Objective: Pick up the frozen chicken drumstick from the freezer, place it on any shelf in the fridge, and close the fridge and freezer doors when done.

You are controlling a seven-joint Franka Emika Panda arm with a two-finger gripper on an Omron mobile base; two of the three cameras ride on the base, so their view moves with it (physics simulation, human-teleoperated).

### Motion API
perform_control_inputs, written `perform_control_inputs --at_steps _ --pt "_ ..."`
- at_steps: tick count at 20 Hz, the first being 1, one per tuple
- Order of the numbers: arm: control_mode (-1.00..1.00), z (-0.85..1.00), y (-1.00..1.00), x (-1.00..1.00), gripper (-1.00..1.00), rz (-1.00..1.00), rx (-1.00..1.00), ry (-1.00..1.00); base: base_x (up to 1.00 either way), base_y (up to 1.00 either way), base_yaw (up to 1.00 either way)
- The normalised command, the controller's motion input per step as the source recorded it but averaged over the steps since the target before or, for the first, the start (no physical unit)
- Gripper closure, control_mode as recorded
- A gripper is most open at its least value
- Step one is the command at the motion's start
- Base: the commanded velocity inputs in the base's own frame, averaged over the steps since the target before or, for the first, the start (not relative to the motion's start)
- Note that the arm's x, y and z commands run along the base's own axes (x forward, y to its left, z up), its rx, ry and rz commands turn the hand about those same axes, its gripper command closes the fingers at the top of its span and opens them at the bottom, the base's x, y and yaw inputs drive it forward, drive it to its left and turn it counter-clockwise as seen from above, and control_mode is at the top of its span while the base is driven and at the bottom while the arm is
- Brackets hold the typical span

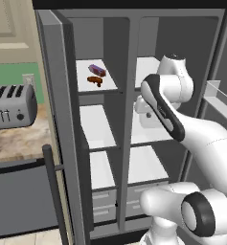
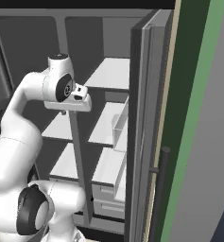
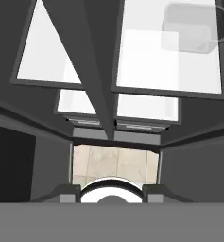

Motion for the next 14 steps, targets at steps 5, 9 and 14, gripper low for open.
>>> perform_control_inputs --at_steps 5,9,14 --pt "-1.0 0.03 0.38 -0.34 -1.0 -0.01 -0.06 -0.19 0.0 0.0 0.0" --pt "-1.0 0.25 1.0 -0.02 -1.0 -0.13 -0.25 -0.43 0.0 0.0 0.0" --pt "-1.0 0.31 0.94 0.07 -1.0 -0.04 -0.09 -0.34 0.0 0.0 0.0"
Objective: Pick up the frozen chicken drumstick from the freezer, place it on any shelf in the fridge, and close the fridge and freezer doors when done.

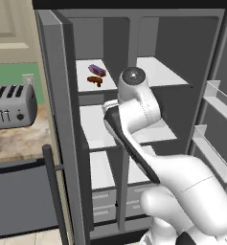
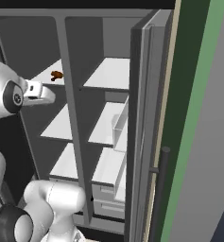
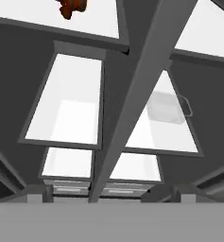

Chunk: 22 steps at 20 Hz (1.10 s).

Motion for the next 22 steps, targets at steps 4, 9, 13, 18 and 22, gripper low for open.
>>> perform_control_inputs --at_steps 4,9,13,18,22 --pt "-1.0 0.1 0.21 0.42 -1.0 0.08 0.05 -0.14 0.0 0.0 0.0" --pt "-1.0 0.02 -0.17 0.2 -1.0 0.14 0.1 -0.08 0.0 0.0 0.0" --pt "-1.0 0.25 0.03 0.6 -1.0 0.15 0.03 0.0 0.0 0.0 0.0" --pt "-1.0 0.29 0.29 0.68 -1.0 0.05 0.0 0.0 0.0 0.0 0.0" --pt "-1.0 0.29 0.36 0.6 -1.0 0.0 0.0 0.01 0.0 0.0 0.0"
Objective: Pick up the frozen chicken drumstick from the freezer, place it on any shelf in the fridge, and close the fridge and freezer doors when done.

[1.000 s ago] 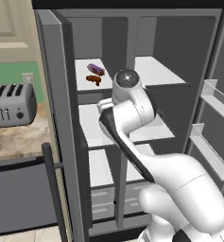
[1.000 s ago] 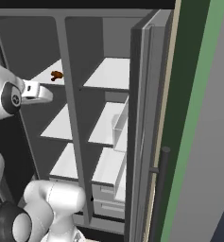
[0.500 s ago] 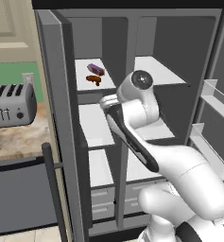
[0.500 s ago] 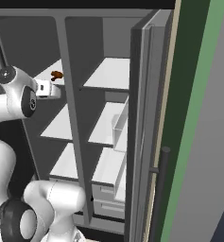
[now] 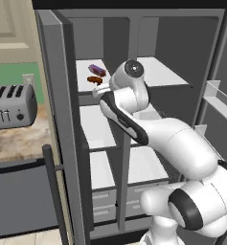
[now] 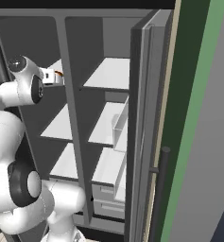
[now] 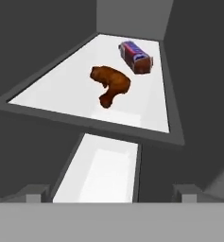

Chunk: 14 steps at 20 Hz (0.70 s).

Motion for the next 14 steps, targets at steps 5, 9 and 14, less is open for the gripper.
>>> perform_control_inputs --at_steps 5,9,14 --pt "-1.0 0.26 0.45 0.47 -1.0 0.0 -0.02 0.01 0.0 0.0 0.0" --pt "-1.0 0.02 0.19 0.43 -1.0 0.0 0.0 0.0 0.0 0.0 0.0" --pt "-1.0 0.0 0.06 0.38 -1.0 0.0 0.0 0.0 0.0 0.0 0.0"
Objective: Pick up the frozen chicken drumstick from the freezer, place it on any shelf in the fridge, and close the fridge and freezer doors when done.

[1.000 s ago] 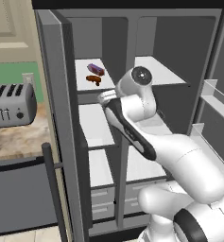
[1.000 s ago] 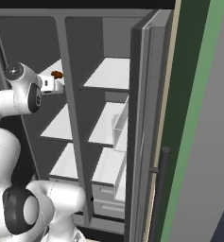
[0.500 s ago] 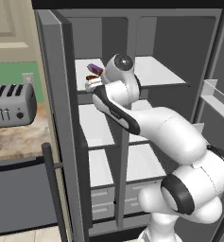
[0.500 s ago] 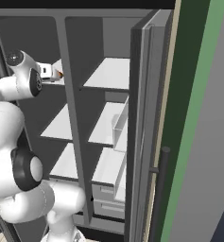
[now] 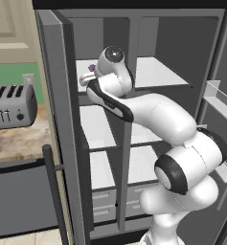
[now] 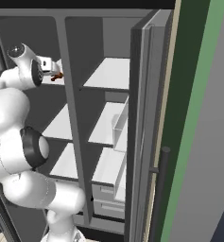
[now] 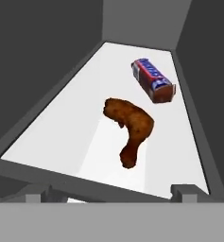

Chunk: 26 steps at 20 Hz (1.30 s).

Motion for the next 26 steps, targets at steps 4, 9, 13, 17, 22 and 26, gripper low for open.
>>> perform_control_inputs --at_steps 4,9,13,17,22,26 --pt "-1.0 -0.04 0.02 0.37 -1.0 0.0 0.0 0.0 0.0 0.0 0.0" --pt "-1.0 -0.19 0.0 0.3 -1.0 0.0 0.0 0.0 0.0 0.0 0.0" --pt "-1.0 -0.24 0.0 0.3 -1.0 -0.03 0.0 0.02 0.0 0.0 0.0" --pt "-1.0 -0.18 0.0 0.29 -1.0 -0.09 0.0 0.04 0.0 0.0 0.0" --pt "-1.0 -0.09 0.0 0.37 -1.0 -0.13 0.0 0.06 0.0 0.0 0.0" --pt "-1.0 -0.11 0.0 0.4 -1.0 -0.13 0.0 0.07 0.0 0.0 0.0"
